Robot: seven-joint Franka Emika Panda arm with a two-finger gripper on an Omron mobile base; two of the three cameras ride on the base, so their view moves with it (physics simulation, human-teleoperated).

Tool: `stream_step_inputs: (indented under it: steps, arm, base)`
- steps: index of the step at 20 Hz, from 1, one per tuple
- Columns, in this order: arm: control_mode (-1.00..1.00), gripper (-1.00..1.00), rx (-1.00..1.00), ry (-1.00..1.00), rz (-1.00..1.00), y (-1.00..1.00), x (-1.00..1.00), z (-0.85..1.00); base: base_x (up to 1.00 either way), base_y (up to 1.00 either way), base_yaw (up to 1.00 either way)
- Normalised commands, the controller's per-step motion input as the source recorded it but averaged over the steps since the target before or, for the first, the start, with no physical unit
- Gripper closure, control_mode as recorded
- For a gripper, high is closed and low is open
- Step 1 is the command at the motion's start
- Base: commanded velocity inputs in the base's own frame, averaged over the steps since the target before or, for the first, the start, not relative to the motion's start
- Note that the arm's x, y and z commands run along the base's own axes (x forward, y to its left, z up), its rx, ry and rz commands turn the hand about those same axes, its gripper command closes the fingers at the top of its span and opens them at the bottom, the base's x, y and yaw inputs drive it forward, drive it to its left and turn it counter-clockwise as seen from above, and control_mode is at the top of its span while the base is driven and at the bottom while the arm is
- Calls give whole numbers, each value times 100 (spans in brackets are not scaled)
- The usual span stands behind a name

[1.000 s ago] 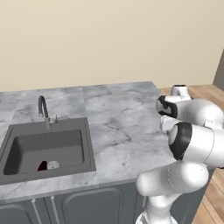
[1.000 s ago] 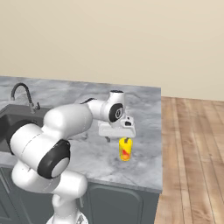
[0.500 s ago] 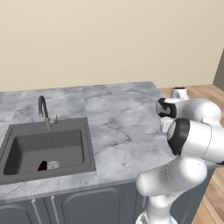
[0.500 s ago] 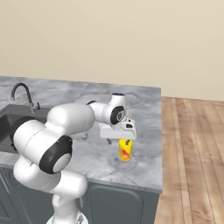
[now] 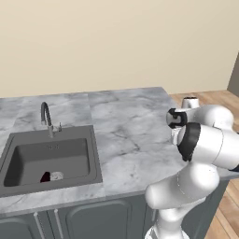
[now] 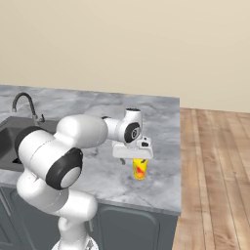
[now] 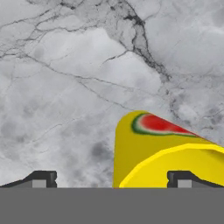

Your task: Pick the cup and strainer and place them in the sink. Then turn on the water.

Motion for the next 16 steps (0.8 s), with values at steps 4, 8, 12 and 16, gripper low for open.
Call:
stream_step_inputs:
  steps: [4,8,12,16]
  arm:
    - [-100,-100,0,1,0,0,0,-7]
    - [-100,-100,0,2,0,0,0,-16]
    - [-100,100,0,4,0,0,0,-11]
    - [-100,100,0,1,0,0,0,-3]
  base:
    - [0,0,0]
    - [0,0,0]
    - [0,0,0]
    - [0,0,0]
